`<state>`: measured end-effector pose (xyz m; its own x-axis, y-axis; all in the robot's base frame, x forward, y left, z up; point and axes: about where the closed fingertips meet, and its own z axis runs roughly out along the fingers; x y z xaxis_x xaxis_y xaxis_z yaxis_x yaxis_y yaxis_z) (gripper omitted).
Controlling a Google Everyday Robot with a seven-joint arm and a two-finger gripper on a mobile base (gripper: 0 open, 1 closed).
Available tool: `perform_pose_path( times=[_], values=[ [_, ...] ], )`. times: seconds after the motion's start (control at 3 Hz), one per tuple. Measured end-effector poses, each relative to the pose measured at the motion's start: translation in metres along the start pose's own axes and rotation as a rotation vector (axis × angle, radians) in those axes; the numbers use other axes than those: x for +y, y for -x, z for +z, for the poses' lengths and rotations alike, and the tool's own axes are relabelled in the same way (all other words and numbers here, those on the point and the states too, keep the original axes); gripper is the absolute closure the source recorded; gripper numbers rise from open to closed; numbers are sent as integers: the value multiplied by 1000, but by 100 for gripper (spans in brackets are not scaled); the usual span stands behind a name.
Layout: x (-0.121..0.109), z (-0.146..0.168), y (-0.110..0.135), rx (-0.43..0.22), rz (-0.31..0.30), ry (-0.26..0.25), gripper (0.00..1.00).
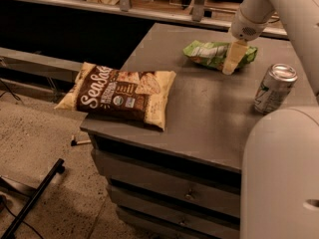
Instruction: Pick green rice chip bag
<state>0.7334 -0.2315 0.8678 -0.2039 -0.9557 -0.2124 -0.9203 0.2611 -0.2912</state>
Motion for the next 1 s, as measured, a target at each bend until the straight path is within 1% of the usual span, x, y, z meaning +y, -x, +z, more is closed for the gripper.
perform_pose_path(
  times=[0.33,0.67,1.0],
  values=[
    [-2,8,-5,19,-7,14,39],
    [-2,6,-8,41,-37,18,64],
    [2,-1,-3,21,-68,22,64]
  ],
)
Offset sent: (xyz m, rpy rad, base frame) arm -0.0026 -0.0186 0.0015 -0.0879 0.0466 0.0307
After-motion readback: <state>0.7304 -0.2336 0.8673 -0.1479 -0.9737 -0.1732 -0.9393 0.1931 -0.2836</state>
